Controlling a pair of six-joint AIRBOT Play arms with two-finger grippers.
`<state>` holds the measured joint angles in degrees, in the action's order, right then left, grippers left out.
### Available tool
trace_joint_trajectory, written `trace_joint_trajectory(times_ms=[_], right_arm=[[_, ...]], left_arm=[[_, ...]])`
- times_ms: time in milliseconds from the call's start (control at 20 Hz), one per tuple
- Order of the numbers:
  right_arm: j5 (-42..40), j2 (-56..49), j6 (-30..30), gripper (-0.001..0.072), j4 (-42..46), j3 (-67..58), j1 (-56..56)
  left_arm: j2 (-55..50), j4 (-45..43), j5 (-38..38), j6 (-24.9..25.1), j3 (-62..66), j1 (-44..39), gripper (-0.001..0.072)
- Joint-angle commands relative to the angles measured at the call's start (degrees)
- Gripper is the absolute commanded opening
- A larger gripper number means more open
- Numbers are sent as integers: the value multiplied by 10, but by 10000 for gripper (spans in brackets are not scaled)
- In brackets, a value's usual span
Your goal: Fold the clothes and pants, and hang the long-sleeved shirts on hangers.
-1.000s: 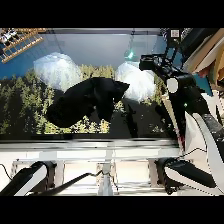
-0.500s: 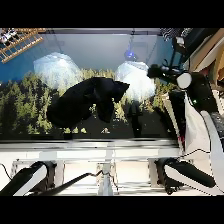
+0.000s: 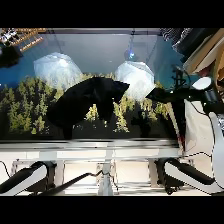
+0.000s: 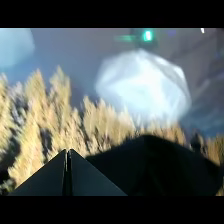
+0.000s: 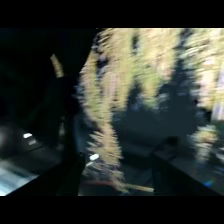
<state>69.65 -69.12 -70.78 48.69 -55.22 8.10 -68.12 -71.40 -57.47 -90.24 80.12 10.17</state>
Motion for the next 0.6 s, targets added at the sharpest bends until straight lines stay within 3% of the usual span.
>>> trace_joint_trajectory(times_ms=[0,100,150,200,250,300,350,400,500,550], right_arm=[[-66,-20,15,507,-66,65,-31],[-104,-50,30,540,-106,84,-56],[-109,-70,50,540,-138,83,-65],[-115,-93,78,540,-186,83,-74],[-120,-117,101,540,-231,83,-80],[-120,-144,124,540,-275,83,-83],[-118,-170,140,540,-308,82,-83],[-117,-188,151,540,-333,82,-83],[-114,-211,185,540,-366,81,-85],[-119,-216,191,540,-369,77,-89]], left_arm=[[-53,51,-138,64,-1,-11,17],[-68,56,-189,131,-28,-26,58],[-69,60,-205,139,-57,-32,283],[-69,66,-222,147,-92,-35,401],[-68,95,-241,186,-138,-38,406],[-64,129,-246,227,-186,-43,363],[-54,147,-236,265,-237,-53,215],[-41,136,-212,291,-280,-70,167],[-14,68,-176,292,-330,-114,167],[-4,28,-167,291,-344,-138,239]])
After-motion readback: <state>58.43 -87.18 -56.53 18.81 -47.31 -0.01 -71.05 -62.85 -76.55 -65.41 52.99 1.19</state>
